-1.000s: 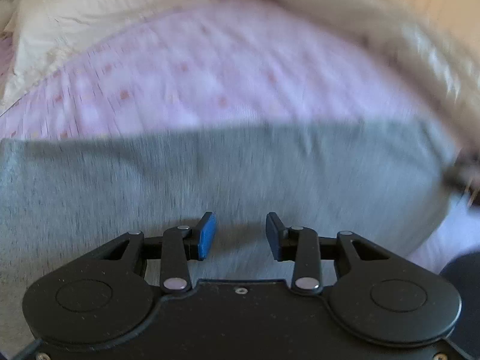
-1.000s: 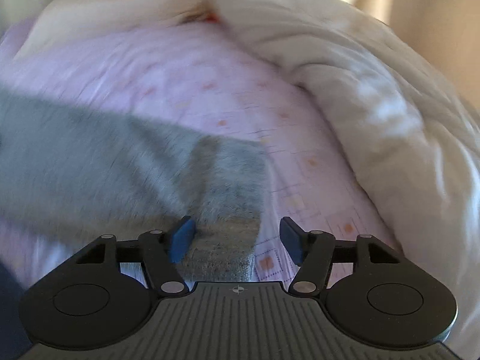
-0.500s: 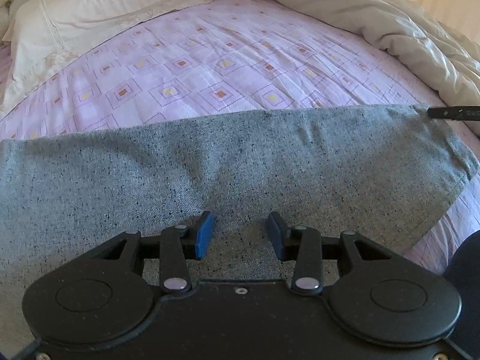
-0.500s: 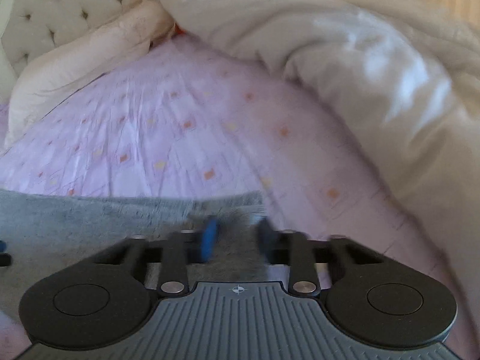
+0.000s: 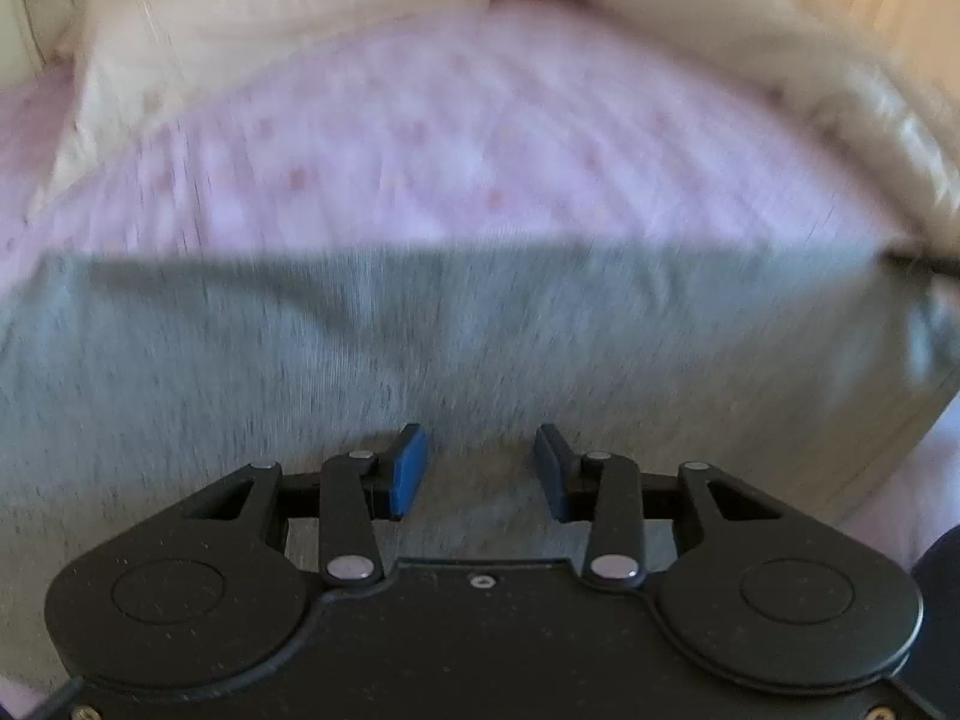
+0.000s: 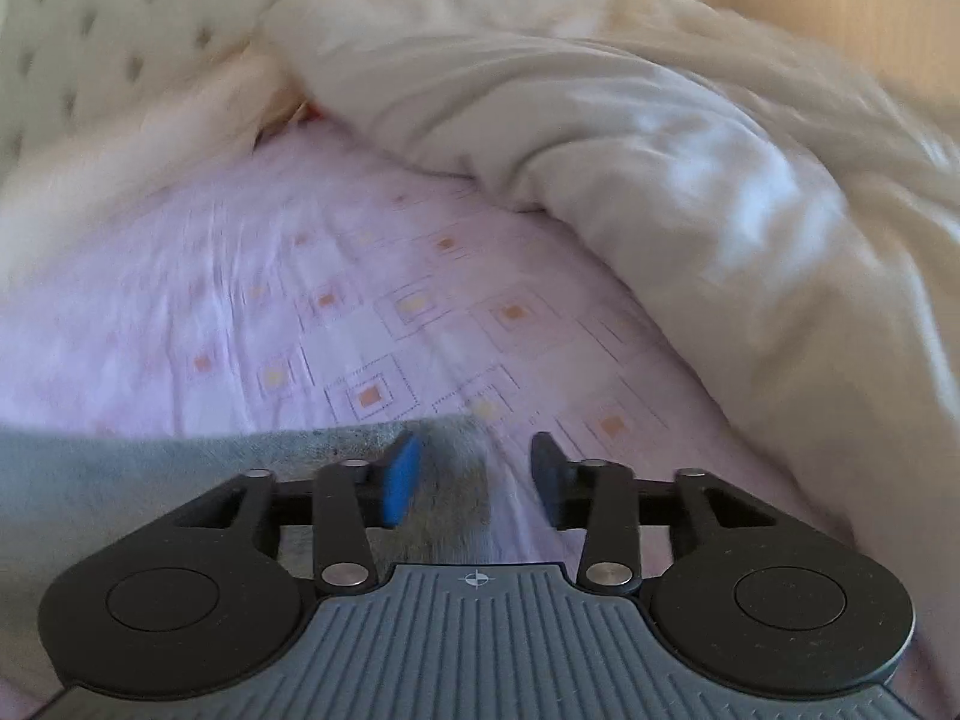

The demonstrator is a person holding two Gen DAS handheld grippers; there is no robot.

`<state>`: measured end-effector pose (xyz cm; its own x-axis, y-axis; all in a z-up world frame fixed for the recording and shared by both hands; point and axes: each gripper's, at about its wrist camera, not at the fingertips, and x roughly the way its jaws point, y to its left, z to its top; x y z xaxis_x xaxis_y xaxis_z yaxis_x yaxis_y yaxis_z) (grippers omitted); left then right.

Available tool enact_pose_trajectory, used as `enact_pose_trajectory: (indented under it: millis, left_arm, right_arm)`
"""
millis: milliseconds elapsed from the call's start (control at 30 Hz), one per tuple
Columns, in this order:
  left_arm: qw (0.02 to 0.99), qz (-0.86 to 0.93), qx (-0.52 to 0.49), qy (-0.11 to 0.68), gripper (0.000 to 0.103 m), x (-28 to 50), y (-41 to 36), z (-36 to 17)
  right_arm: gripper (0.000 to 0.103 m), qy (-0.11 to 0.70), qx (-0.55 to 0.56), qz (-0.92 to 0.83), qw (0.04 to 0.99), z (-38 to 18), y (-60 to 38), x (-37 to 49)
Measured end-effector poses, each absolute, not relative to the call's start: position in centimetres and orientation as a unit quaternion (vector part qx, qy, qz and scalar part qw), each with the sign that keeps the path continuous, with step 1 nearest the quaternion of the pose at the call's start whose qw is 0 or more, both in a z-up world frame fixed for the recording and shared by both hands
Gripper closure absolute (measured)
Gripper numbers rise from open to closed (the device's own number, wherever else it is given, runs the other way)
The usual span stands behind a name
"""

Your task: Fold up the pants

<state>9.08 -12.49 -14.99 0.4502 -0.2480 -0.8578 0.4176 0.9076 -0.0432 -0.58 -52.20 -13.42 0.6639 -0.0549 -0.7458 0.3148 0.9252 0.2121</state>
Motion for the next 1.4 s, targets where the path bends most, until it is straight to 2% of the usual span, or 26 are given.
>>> enact_pose_trajectory:
  millis: [100,167,333,433,700,733,767,800,1000,1400]
  left_arm:
    - [0.849,-0.204,0.108,0.476,0.053,8.7,-12.9,-15.0]
    - [0.848,-0.204,0.103,0.477,0.053,8.8,-12.9,-15.0]
    - [0.847,-0.203,0.076,0.486,0.052,9.3,-12.4,-14.9]
    - [0.847,-0.203,0.077,0.486,0.052,9.1,-12.3,-14.8]
    - [0.844,-0.203,0.073,0.491,0.051,9.4,-12.4,-14.9]
    - [0.844,-0.202,0.069,0.493,0.051,9.5,-12.4,-14.9]
    - [0.843,-0.2,0.063,0.496,0.052,9.7,-12.4,-14.7]
    - [0.841,-0.195,0.054,0.501,0.052,9.9,-12.4,-14.6]
    - [0.836,-0.193,0.013,0.514,0.052,12.6,-13.9,-13.5]
    - [0.831,-0.178,0.08,0.521,0.052,18.1,-20.2,-14.1]
  right_arm:
    - [0.06,0.396,0.245,-0.09,0.88,-12.8,-53.1,-4.2]
    - [0.054,0.399,0.296,-0.088,0.864,-12.8,-53.1,-6.8]
    - [0.052,0.403,0.384,-0.095,0.826,-14.2,-52.1,-10.0]
    - [0.052,0.399,0.401,-0.088,0.82,-15.5,-51.4,-9.8]
    - [0.049,0.331,0.467,-0.082,0.816,-17.0,-52.6,-6.4]
    - [0.053,0.328,0.476,-0.079,0.812,-17.2,-52.9,-6.2]
    - [0.08,0.332,0.472,-0.084,0.812,-17.2,-52.9,-6.0]
    - [0.092,0.343,0.455,-0.095,0.816,-17.1,-52.8,-5.8]
    - [0.09,0.333,0.398,-0.081,0.851,-13.8,-51.2,-5.8]
    - [0.09,0.322,0.338,-0.042,0.883,-8.5,-49.5,-4.4]
